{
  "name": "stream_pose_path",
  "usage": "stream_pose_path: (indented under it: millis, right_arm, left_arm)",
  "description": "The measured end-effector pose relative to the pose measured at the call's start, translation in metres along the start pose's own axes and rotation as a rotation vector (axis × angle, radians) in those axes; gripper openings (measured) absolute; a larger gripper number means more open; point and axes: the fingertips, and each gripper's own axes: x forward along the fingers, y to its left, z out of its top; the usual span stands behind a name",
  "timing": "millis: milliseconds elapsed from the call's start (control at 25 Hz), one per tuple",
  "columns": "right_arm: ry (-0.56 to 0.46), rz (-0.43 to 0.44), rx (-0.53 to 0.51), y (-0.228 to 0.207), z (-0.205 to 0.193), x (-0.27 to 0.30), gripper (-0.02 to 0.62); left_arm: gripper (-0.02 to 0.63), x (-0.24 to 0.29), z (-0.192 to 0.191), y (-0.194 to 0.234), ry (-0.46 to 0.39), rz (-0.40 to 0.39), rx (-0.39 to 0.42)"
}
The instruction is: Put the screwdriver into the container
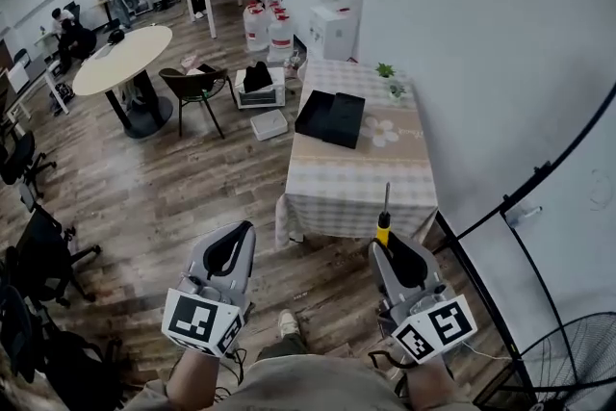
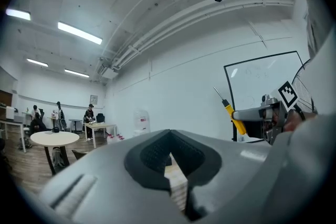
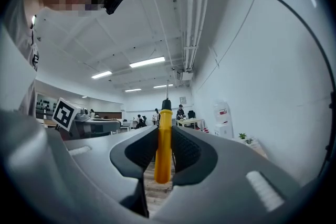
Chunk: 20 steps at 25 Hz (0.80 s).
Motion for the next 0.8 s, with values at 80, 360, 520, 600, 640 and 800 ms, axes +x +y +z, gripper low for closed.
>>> stream_pose_path:
  millis: [80, 360, 520, 600, 640, 800]
  right_arm:
    - [0.001, 0.000, 0.012, -0.006, 0.002, 0.032, 0.106]
    - [0.029, 0.004, 0.056, -0.027, -0.006, 0.126, 0.107]
    - [0.043, 0.009, 0.065, -0.034, -0.008, 0.157, 0.107]
    - [0.050, 0.005, 0.076, -0.041, -0.011, 0.170, 0.107]
    - [0.053, 0.001, 0.083, -0.045, -0.014, 0.176, 0.107]
    - [0.073, -0.028, 0.093, -0.067, -0.026, 0.204, 0.107]
  left_arm:
    - [0.000, 0.019, 0.001, 0.025, 0.000, -0.003, -0.005]
    - [0.000, 0.069, -0.003, 0.105, 0.002, 0.020, -0.040]
    - [0.000, 0.091, -0.007, 0.128, 0.008, 0.016, -0.035]
    - [0.000, 0.102, -0.010, 0.136, 0.010, 0.014, -0.035]
    - [0.000, 0.107, -0.013, 0.140, 0.011, 0.015, -0.039]
    - [0.000, 0.133, -0.021, 0.154, 0.016, 0.018, -0.046]
